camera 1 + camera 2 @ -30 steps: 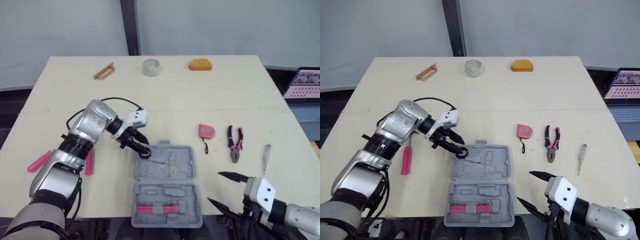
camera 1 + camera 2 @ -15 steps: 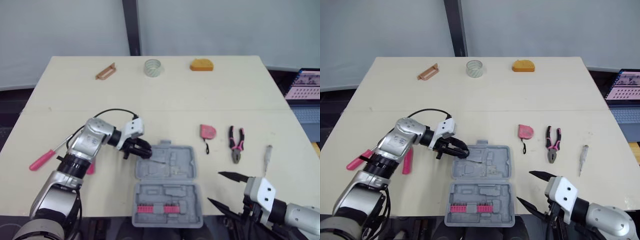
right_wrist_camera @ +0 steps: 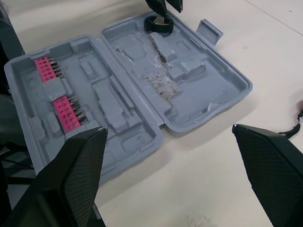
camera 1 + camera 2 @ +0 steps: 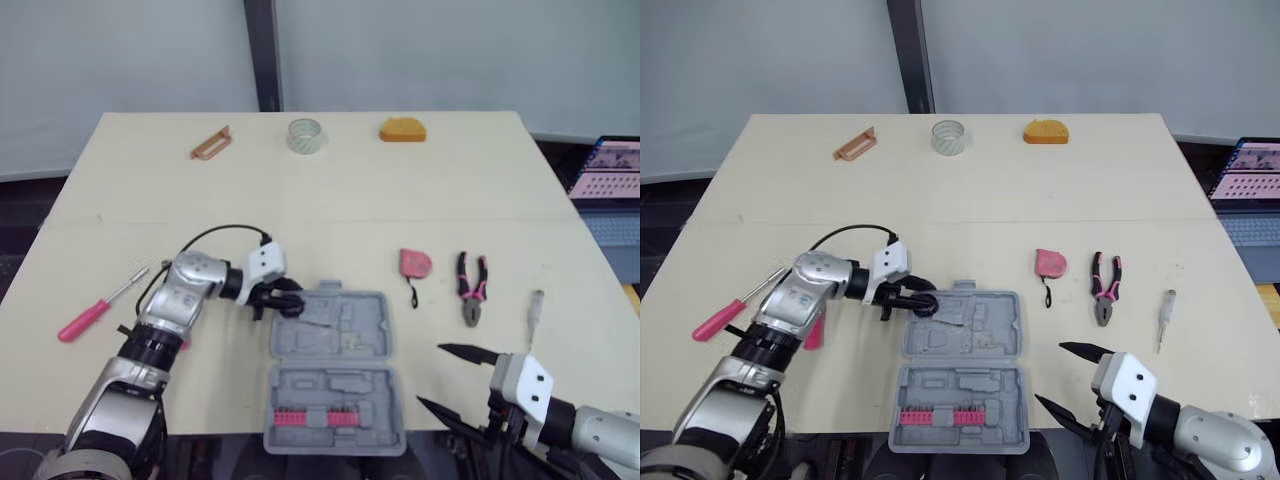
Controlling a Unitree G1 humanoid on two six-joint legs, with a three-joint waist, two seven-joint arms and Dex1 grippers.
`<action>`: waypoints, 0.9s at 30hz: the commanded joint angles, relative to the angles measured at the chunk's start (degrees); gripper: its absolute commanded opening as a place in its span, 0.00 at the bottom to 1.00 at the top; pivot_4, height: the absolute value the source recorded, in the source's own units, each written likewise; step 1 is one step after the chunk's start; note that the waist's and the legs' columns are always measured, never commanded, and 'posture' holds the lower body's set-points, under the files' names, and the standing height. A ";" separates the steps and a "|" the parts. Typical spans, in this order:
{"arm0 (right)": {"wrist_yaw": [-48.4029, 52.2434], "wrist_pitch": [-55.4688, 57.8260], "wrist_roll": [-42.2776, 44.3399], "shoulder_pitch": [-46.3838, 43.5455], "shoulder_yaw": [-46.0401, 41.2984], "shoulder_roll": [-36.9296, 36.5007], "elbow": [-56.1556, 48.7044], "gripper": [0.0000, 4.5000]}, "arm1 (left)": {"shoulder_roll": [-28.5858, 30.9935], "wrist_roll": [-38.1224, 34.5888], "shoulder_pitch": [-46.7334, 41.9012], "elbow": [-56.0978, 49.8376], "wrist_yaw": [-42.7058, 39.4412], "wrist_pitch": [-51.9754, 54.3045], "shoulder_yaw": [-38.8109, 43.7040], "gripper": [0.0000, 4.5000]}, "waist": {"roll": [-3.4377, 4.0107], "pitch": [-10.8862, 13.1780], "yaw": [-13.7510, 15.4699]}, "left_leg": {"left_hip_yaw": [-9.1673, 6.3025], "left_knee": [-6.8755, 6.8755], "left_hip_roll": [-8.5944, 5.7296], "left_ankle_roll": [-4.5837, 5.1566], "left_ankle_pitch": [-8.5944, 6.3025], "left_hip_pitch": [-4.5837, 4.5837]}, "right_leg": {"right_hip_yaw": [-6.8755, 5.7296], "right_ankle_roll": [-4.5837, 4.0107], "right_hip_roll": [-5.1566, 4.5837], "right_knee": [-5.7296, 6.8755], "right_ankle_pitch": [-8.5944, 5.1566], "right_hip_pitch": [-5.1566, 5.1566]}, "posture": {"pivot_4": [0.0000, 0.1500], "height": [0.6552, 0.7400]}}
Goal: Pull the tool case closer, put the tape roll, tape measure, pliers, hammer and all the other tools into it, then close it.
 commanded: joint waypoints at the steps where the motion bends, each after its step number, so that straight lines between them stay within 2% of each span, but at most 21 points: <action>1: 0.63 -0.03 1.28 0.55 -1.94 -0.36 -2.19 1.00 | 0.35 0.22 1.21 -0.45 0.65 -1.50 0.57 0.37 | 0.00 0.00 0.00 | 0.00 0.00 0.00 0.00 0.00 0.00 | 0.00 0.00 0.00 0.00 0.00 0.00 | 1.00 1.00; 17: 0.68 -4.12 4.03 -0.87 -1.03 2.57 -1.34 1.00 | 0.90 3.66 3.57 2.84 3.81 -8.72 0.22 0.37 | 0.01 -0.01 0.00 | 0.00 0.00 0.00 0.00 0.00 0.05 | 0.00 0.00 0.00 0.01 0.00 0.03 | 1.00 1.00; 27: 1.10 -5.49 3.60 -1.29 -0.32 2.81 0.01 1.00 | 0.09 1.86 4.64 1.23 3.30 -7.10 0.69 0.37 | 0.06 -0.07 0.00 | 0.00 -0.01 0.00 0.00 0.00 0.10 | 0.00 0.00 0.00 0.01 0.00 0.09 | 1.00 1.00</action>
